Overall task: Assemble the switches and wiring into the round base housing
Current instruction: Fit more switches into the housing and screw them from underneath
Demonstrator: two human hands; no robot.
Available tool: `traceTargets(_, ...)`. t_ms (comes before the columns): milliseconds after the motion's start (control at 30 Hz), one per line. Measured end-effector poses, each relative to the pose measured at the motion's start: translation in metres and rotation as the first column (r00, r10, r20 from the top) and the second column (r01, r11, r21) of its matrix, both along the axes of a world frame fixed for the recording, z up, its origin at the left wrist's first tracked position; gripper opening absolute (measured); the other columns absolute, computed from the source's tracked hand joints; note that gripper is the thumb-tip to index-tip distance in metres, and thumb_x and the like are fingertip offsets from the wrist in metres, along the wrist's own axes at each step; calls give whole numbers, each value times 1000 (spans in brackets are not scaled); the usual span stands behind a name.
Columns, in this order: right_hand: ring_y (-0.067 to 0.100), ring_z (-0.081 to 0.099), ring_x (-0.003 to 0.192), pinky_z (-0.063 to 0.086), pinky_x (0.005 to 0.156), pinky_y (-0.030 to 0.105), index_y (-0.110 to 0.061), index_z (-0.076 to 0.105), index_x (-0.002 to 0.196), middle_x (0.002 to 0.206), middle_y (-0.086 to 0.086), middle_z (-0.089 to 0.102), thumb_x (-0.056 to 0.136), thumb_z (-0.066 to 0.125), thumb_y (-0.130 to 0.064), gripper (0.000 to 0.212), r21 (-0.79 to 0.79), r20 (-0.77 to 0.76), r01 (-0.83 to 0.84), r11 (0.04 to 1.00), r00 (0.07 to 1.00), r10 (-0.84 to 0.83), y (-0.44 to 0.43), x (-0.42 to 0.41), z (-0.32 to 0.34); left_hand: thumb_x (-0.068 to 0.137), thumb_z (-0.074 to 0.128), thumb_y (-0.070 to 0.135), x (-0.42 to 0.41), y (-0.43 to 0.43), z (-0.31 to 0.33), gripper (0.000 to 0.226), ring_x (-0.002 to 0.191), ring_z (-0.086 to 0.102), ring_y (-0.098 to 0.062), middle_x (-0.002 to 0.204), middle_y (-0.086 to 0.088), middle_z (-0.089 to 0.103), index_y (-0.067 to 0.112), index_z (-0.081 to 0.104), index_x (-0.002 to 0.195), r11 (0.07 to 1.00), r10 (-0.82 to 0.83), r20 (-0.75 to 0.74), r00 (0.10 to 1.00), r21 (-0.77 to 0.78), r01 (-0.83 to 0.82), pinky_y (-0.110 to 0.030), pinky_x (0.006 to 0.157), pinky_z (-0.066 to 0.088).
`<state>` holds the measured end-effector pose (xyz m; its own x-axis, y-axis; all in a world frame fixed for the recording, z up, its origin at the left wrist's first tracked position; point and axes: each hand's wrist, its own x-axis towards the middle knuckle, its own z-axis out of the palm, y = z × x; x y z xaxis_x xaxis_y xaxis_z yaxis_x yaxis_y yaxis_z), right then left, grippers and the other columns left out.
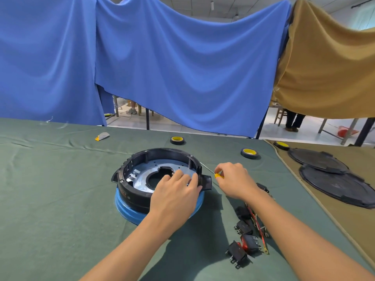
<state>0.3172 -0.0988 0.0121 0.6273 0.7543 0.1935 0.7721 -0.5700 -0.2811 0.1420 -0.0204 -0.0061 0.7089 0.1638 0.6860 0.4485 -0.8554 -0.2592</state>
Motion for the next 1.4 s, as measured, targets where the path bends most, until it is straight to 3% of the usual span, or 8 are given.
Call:
traceTargets(300,36,59,102,53,86,41,-19,68,113,115,15,64,90,59,-21,25,-58,-15,-54,997,998,54,27,4,-9,87,69,34,-9,5,2,21,72,64,-17,68,7,67,17,76,96,998,-54,22,998,-35,55,-28,49,43)
traceTargets(600,32,61,101,54,84,42,-19,68,112,114,12,66,93,50,-27,27,-124,54,-59,991,996,66,20,-1,-16,93,56,33,-22,15,4,22,80,63,-17,74,10,68,19,73,95,983,-128,23,992,-133,130,-32,54,50)
traceTargets(800,22,59,104,47,89,36,-19,64,122,113,4,66,95,53,-30,31,0,10,-88,996,996,88,-12,0,-8,90,63,30,-29,14,9,14,80,64,-16,75,11,69,21,74,90,968,-147,17,989,-204,148,-32,53,51)
traceTargets(967,13,58,94,47,87,31,-20,71,109,103,-2,67,95,55,-23,21,76,4,-39,996,999,38,-56,11,-9,80,74,22,-23,4,12,16,69,61,-20,61,6,63,15,66,68,976,-98,0,995,-197,97,-30,46,45)
traceTargets(1167,2,57,83,45,72,18,-27,74,98,91,-11,63,92,62,-30,14,6,-46,-112,994,993,112,-91,12,-18,79,76,21,-17,-8,9,14,69,62,-19,60,4,63,13,69,69,978,-61,-5,998,-199,59,-27,46,44)
traceTargets(1233,4,54,89,43,77,20,-27,73,106,99,-9,63,93,60,-37,21,-37,-33,-146,989,989,144,-96,10,-22,78,77,20,-16,-12,9,14,68,62,-20,59,3,63,13,69,69,978,-53,-13,999,-202,49,-27,45,43)
traceTargets(1333,15,45,111,39,98,35,-29,65,120,115,-6,57,95,54,-44,31,-90,-21,-136,987,991,134,-100,8,-25,82,74,18,-13,-16,7,12,71,62,-23,62,0,63,10,69,74,972,-59,-32,998,-232,50,-30,44,48)
traceTargets(1400,17,40,115,35,100,39,-31,62,118,116,-6,54,95,53,-45,29,-99,-34,-136,986,990,134,-102,7,-26,87,70,17,-11,-18,7,13,75,61,-25,66,-2,64,9,69,77,965,-52,-45,998,-259,39,-33,48,51)
